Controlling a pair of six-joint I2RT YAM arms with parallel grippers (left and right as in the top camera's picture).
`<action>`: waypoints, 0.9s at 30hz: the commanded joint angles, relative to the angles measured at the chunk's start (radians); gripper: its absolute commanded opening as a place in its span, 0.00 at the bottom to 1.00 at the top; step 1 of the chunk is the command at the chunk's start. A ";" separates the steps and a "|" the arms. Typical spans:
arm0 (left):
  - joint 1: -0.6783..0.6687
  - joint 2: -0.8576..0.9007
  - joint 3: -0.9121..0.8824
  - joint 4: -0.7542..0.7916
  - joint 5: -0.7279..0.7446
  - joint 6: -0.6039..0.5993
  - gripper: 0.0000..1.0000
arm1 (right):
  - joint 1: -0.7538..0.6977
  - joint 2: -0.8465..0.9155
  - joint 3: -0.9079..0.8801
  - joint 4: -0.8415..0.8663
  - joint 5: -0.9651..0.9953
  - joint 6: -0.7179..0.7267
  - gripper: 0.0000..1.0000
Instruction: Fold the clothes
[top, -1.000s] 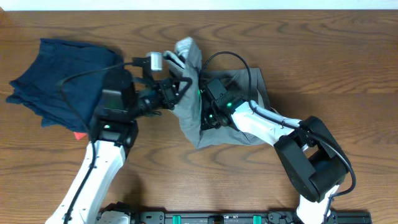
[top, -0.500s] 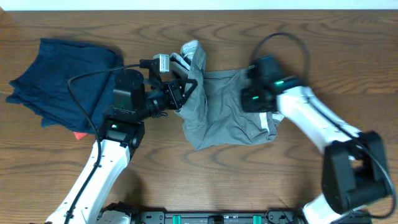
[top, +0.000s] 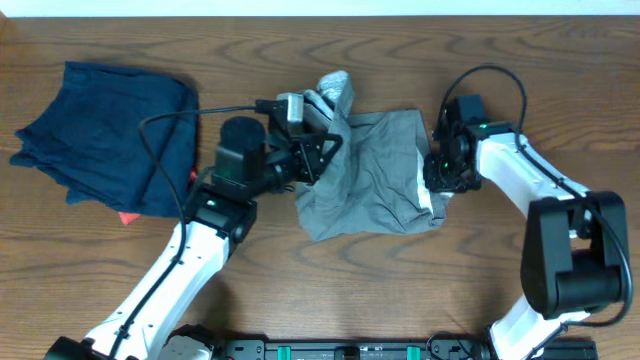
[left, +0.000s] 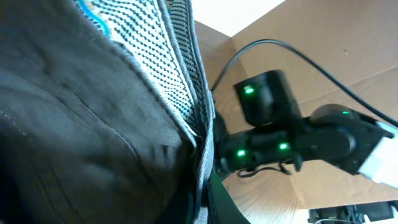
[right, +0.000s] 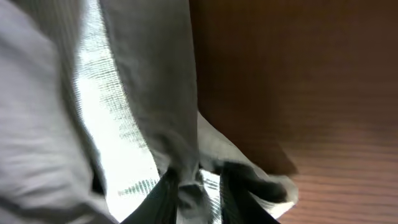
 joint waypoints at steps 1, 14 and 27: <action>-0.047 0.019 0.007 0.021 -0.090 -0.033 0.07 | 0.056 0.018 -0.037 0.006 0.004 0.003 0.21; -0.222 0.174 0.007 0.206 -0.104 -0.179 0.07 | 0.182 0.018 -0.057 0.026 0.005 0.134 0.24; -0.068 0.163 0.008 0.217 -0.058 -0.112 0.63 | -0.046 -0.128 0.161 -0.164 0.018 0.136 0.38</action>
